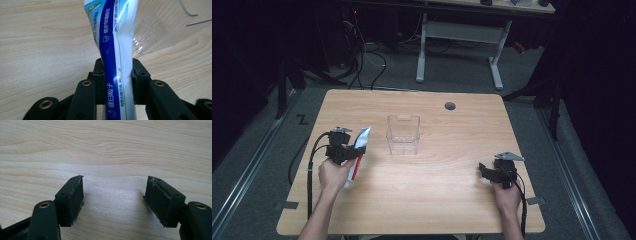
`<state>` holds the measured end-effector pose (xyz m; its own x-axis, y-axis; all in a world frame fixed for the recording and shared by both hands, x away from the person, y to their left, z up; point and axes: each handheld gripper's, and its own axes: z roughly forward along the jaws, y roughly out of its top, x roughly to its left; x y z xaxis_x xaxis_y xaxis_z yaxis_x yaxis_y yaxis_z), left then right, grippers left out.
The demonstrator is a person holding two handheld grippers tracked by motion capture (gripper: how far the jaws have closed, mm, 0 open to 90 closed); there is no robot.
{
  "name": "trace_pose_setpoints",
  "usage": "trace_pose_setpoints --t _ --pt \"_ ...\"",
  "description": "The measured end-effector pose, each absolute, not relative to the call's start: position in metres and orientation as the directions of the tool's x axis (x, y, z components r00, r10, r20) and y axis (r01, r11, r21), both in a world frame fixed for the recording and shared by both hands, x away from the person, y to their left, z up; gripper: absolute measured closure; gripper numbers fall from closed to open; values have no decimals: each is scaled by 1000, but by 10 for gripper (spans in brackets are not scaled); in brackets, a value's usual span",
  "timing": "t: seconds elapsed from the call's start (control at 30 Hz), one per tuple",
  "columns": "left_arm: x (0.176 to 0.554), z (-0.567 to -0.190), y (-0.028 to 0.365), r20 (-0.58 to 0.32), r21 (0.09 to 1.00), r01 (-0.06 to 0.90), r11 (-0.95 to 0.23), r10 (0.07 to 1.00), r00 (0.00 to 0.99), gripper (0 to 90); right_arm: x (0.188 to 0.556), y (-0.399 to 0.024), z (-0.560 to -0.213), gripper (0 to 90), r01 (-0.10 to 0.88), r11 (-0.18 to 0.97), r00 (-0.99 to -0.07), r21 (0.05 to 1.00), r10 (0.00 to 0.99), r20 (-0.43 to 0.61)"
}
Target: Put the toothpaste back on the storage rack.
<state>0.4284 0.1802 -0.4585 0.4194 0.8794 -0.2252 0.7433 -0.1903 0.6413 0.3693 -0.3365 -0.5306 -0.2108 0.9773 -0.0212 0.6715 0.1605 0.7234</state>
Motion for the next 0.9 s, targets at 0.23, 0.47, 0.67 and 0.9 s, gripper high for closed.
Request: trace_pose_setpoints --t 0.23,0.47,0.67,0.9 --pt "423 -453 183 -222 660 725 -194 873 435 700 369 -336 -531 312 672 161 -211 723 977 -21" --pt "419 -446 180 -221 679 705 -207 858 464 698 369 -336 -531 312 672 160 -210 723 978 -21" --pt "418 -438 174 -229 703 681 -203 843 487 698 369 -336 -531 312 672 159 -209 723 978 -21" --pt "418 -429 170 -239 722 664 -196 830 504 697 369 -336 -531 312 672 159 -209 723 978 -21"
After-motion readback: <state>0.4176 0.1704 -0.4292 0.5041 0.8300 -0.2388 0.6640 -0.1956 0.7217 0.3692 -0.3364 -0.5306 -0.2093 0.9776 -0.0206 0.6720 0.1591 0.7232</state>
